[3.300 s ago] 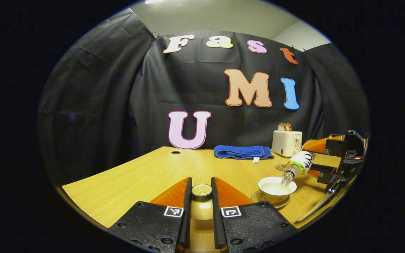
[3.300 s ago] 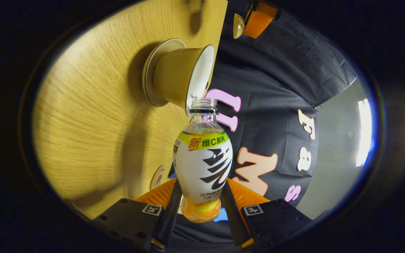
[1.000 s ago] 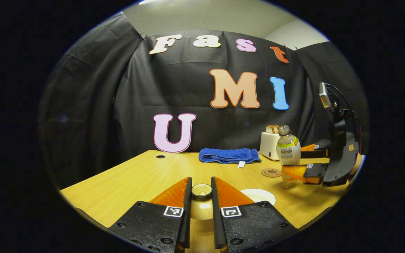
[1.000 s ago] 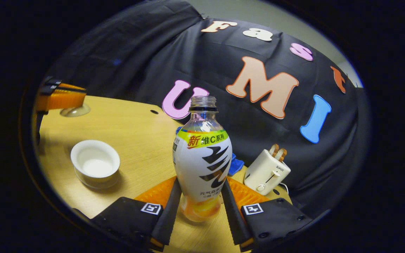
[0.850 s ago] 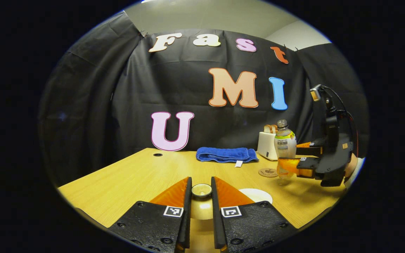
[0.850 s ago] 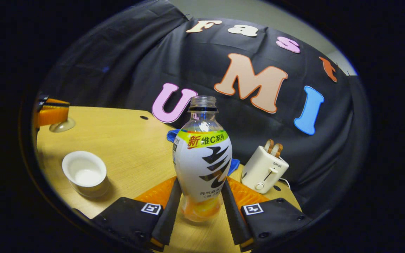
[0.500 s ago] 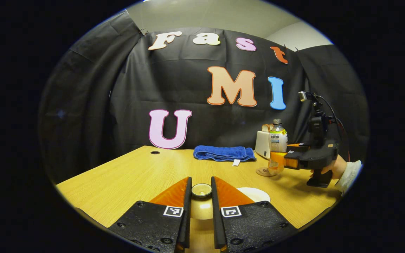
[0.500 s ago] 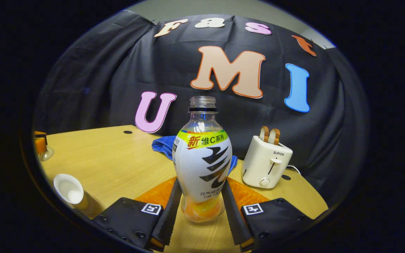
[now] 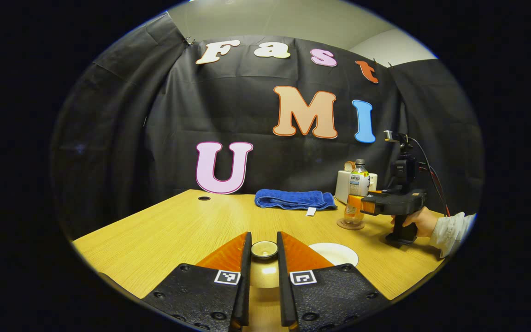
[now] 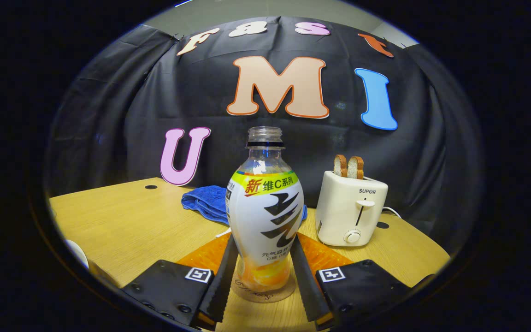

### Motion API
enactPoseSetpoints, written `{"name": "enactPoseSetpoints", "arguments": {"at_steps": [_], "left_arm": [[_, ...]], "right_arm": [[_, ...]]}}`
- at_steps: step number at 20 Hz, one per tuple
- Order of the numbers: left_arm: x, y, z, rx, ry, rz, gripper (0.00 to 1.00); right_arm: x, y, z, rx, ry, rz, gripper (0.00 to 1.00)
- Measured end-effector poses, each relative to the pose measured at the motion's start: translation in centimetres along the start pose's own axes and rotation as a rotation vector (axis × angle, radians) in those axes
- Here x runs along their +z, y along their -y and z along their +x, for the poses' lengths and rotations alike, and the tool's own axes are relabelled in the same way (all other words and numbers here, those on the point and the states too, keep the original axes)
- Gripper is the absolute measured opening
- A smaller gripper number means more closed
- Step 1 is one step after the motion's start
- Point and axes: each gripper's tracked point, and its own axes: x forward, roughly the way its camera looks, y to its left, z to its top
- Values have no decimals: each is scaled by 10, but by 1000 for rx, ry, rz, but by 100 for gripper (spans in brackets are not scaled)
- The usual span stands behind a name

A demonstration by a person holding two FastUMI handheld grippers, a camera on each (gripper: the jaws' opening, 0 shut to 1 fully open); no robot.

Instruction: Open the teacup lid with one hand, grasp the water bottle and pour water into the teacup with the other hand; after pouring, place the water bottle on the coaster and then close the teacup lid.

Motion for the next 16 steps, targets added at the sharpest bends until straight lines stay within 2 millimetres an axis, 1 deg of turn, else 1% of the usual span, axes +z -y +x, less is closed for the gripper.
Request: {"name": "enactPoseSetpoints", "arguments": {"at_steps": [4, 6, 8, 10, 12, 13, 14, 15, 16], "left_arm": [[0, 2, 0, -7, 2, -8, 24], [-1, 2, 0, -10, 0, -12, 24], [-1, 4, 0, -13, -1, -14, 24], [1, 6, 1, -16, 1, -12, 24], [4, 9, 1, -22, 3, -8, 24], [3, 11, 1, -26, 4, -6, 24], [6, 14, 1, -33, 8, -4, 24], [7, 17, 2, -38, 9, 0, 24], [7, 20, 3, -43, 11, 4, 24]], "right_arm": [[-6, 1, 3, 0, -17, 4, 68], [-8, 3, 6, 0, -14, 6, 70], [-7, 2, 4, -3, -16, 20, 70], [-10, 3, 6, -2, -26, 31, 77], [-16, 7, 6, 1, -44, 52, 77], [-19, 8, 6, 4, -50, 57, 80], [-20, 7, 4, 9, -52, 64, 89], [-21, 8, 4, 9, -53, 65, 80], [-21, 10, 2, 11, -50, 69, 86]]}}
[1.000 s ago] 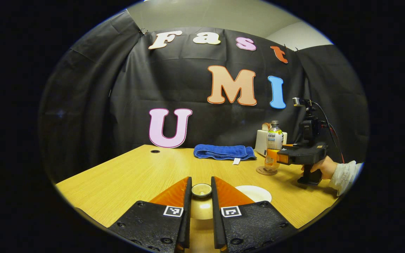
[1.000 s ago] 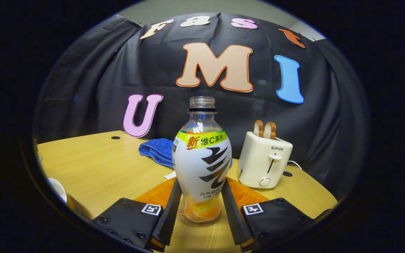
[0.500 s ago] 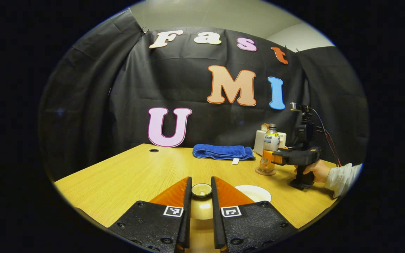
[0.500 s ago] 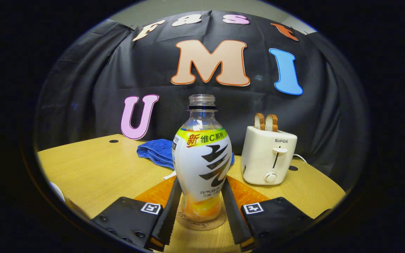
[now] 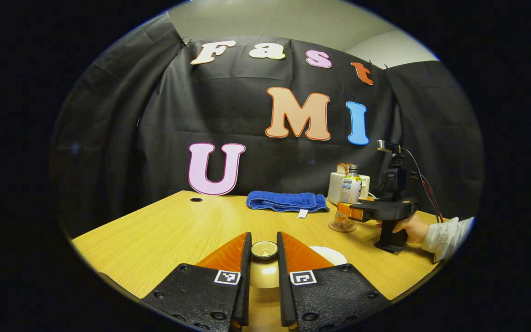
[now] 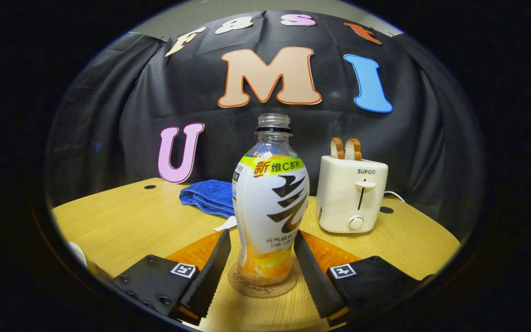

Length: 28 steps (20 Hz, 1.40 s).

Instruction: Open the teacup lid with one hand, grasp the water bottle and pour water into the teacup with the other hand; after pouring, place the water bottle on the coaster and then close the teacup lid.

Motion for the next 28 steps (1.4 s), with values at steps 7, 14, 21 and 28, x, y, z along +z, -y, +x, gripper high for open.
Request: {"name": "enactPoseSetpoints", "arguments": {"at_steps": [7, 14, 21, 28], "left_arm": [[4, 29, 6, -65, 1, 24, 24], [-8, 47, 22, -114, -40, 32, 24], [-27, 63, 35, -134, -86, 76, 24], [-43, 74, 36, -152, -120, 101, 25]], "right_arm": [[-1, 8, -35, 17, 18, 51, 87], [4, 33, -82, -10, 73, 68, 87], [13, 42, -108, -12, 111, 90, 93], [18, 30, -123, 23, 127, 94, 87]]}}
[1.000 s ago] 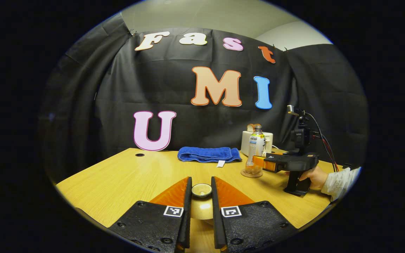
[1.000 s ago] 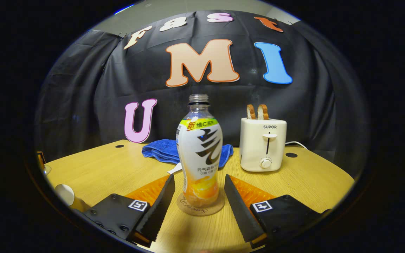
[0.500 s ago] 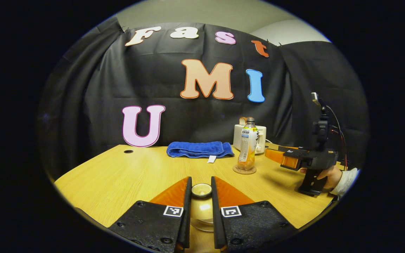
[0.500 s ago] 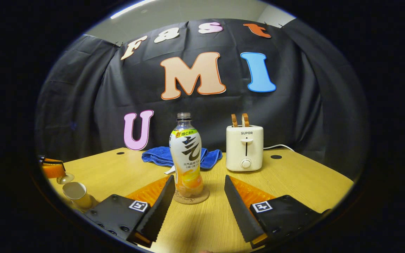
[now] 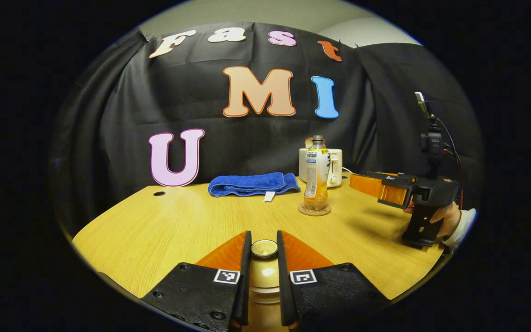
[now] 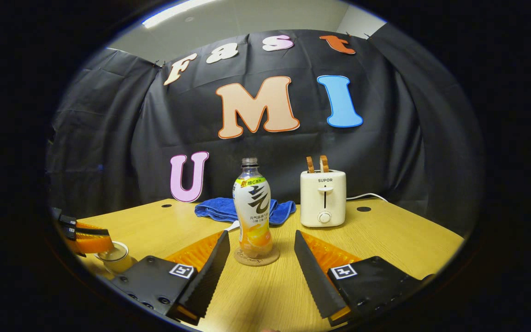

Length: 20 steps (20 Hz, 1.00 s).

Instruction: Open the teacup lid with one hand, grasp the water bottle and pour water into the teacup with the other hand; after pouring, place the water bottle on the coaster and then close the teacup lid.

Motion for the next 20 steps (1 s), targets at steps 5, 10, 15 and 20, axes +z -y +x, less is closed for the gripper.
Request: {"name": "enactPoseSetpoints", "arguments": {"at_steps": [5, 10, 15, 20], "left_arm": [[-2, -3, 1, 28, 4, 10, 34], [7, -17, -12, 102, 59, 5, 92], [11, -21, -25, 144, 101, -16, 91], [10, -17, -30, 153, 120, -21, 94]], "right_arm": [[1, -6, -11, 10, -1, 11, 87], [0, -6, -37, -12, -2, 35, 87], [-3, -8, -74, -68, 12, -6, 94], [-6, -17, -104, -96, 34, -68, 88]]}}
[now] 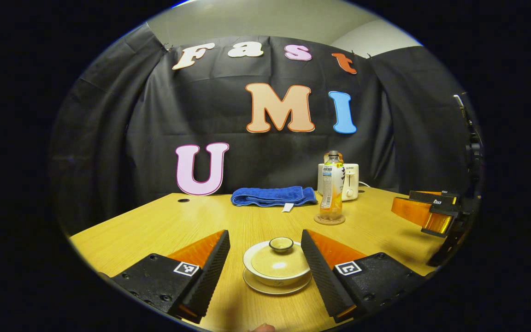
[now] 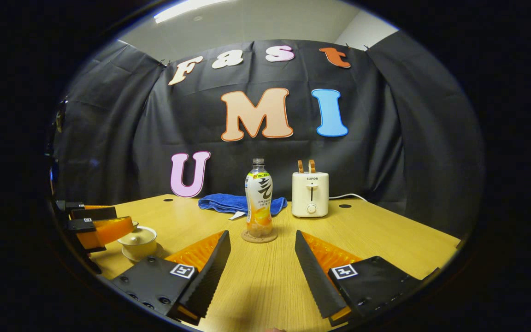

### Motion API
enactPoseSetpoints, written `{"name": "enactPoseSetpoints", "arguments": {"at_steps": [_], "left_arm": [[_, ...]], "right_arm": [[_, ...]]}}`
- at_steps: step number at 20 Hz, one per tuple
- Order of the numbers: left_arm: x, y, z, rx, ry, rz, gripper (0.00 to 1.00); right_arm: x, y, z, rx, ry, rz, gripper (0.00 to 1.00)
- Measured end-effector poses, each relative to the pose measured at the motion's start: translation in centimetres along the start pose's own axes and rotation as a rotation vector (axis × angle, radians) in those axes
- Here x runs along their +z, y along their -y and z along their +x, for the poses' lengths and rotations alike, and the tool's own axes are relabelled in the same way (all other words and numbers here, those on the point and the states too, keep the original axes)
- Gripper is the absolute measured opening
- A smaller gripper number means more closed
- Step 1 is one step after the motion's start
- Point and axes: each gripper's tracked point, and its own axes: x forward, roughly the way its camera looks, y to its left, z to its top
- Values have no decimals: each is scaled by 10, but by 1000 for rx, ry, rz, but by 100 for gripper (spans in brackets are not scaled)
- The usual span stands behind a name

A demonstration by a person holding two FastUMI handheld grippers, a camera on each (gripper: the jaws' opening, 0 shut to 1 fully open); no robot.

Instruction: Open the teacup lid with one hand, grasp the water bottle and pour water into the teacup with the other hand; after pouring, place the water bottle on the coaster and then close the teacup lid.

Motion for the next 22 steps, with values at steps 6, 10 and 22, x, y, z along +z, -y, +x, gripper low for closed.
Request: {"name": "enactPoseSetpoints", "arguments": {"at_steps": [6, 10, 22], "left_arm": [[7, -3, -4, 23, 31, -5, 91], [6, -4, -3, 36, 30, -3, 91], [6, -1, 0, 33, 29, -3, 93]], "right_arm": [[-6, -3, -13, -13, 5, 14, 91], [-4, 0, -13, -41, 14, 20, 87], [-3, 2, -13, -55, 16, 21, 91]]}}
